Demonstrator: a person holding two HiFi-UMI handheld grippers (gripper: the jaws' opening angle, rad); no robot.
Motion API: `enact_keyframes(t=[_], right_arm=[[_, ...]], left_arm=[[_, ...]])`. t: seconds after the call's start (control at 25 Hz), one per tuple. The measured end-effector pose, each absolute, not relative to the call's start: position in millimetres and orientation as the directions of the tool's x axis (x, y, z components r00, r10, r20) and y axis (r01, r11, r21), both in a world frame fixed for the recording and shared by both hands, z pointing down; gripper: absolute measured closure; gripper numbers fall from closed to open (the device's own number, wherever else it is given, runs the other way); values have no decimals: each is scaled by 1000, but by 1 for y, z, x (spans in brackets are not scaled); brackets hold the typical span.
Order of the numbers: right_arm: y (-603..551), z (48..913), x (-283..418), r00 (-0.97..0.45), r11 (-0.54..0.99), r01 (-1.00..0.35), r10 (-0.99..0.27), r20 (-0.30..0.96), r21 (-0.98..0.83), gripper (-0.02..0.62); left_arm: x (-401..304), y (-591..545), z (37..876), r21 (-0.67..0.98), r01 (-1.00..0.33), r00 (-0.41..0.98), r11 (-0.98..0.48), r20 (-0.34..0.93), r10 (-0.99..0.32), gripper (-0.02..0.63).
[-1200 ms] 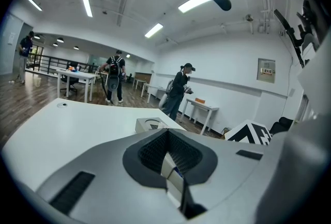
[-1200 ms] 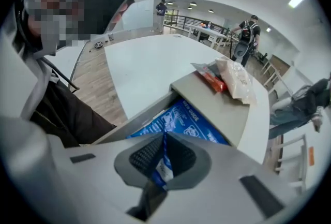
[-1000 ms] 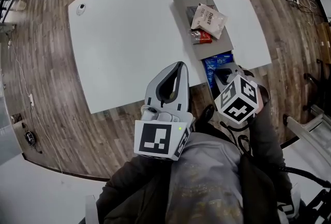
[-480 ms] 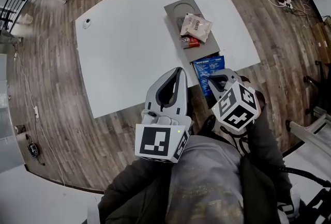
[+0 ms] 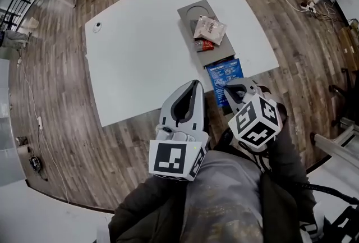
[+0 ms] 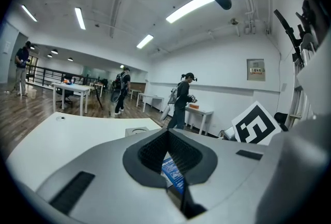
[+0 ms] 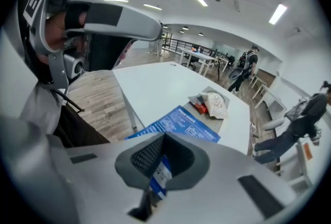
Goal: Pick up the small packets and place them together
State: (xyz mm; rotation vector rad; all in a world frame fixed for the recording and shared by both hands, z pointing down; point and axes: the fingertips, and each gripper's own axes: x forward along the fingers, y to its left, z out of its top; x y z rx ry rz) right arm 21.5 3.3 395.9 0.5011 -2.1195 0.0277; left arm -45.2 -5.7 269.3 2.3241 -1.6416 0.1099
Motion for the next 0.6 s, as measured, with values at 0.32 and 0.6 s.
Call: enact_keyframes(t=[0.32,0.6], right_arm=[[2,422,20,-461,919,-375,-301,835,124,591],[3,430,28,-443,919,-381,-279,852,103,591]], left_arm=[[-52,-15,291,229,-927,353,-296,274,-895,603],[-45,-22,293,235,-919,377,-318,277,-884,603]])
